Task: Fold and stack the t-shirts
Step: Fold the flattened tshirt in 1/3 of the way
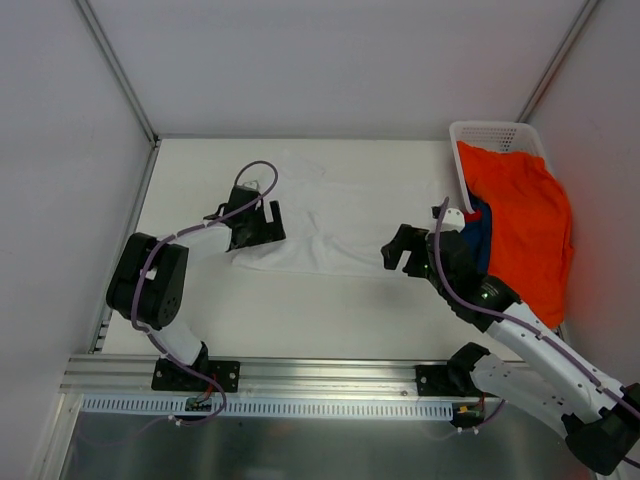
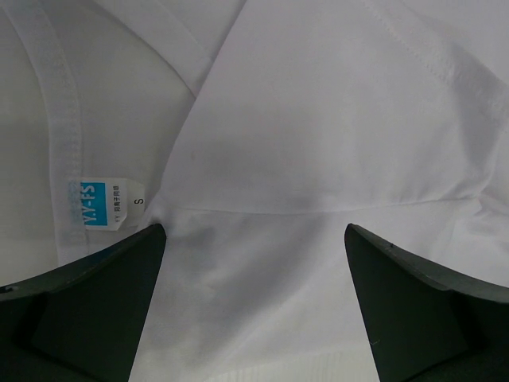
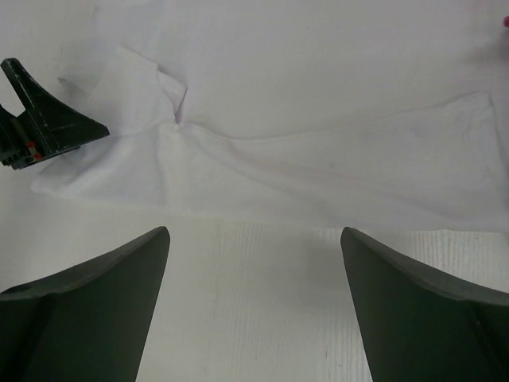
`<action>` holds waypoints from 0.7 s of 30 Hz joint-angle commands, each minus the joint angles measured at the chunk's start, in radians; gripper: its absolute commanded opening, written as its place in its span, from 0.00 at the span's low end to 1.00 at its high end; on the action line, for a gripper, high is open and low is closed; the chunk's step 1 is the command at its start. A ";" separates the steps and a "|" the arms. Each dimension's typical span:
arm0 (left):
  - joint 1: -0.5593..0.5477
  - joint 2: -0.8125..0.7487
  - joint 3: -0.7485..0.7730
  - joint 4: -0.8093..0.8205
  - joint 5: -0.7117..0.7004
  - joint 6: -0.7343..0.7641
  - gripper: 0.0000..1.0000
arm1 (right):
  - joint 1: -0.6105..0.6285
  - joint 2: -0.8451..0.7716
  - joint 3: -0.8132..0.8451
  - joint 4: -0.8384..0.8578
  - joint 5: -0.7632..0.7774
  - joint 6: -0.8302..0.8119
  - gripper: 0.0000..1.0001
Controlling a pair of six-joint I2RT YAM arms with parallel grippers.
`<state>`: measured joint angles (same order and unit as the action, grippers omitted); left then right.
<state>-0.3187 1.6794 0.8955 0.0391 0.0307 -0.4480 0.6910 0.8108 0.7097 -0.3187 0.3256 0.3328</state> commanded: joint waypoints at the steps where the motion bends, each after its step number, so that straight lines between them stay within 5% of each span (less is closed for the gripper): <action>1: 0.021 -0.072 -0.062 -0.255 -0.118 -0.014 0.99 | 0.004 -0.054 -0.016 -0.040 0.052 0.014 0.94; 8: 0.027 -0.196 -0.090 -0.315 -0.268 0.042 0.99 | 0.004 -0.071 -0.022 -0.051 0.055 0.011 0.95; 13: 0.026 -0.294 -0.050 -0.306 -0.250 0.042 0.99 | 0.004 -0.050 -0.030 -0.037 0.039 0.015 0.95; 21: 0.029 -0.230 0.310 -0.286 -0.195 0.224 0.99 | 0.004 0.056 0.072 -0.071 0.044 -0.038 0.96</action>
<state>-0.2993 1.4036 1.0496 -0.2871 -0.1825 -0.3504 0.6910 0.8379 0.6968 -0.3798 0.3588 0.3210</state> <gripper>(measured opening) 0.990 0.961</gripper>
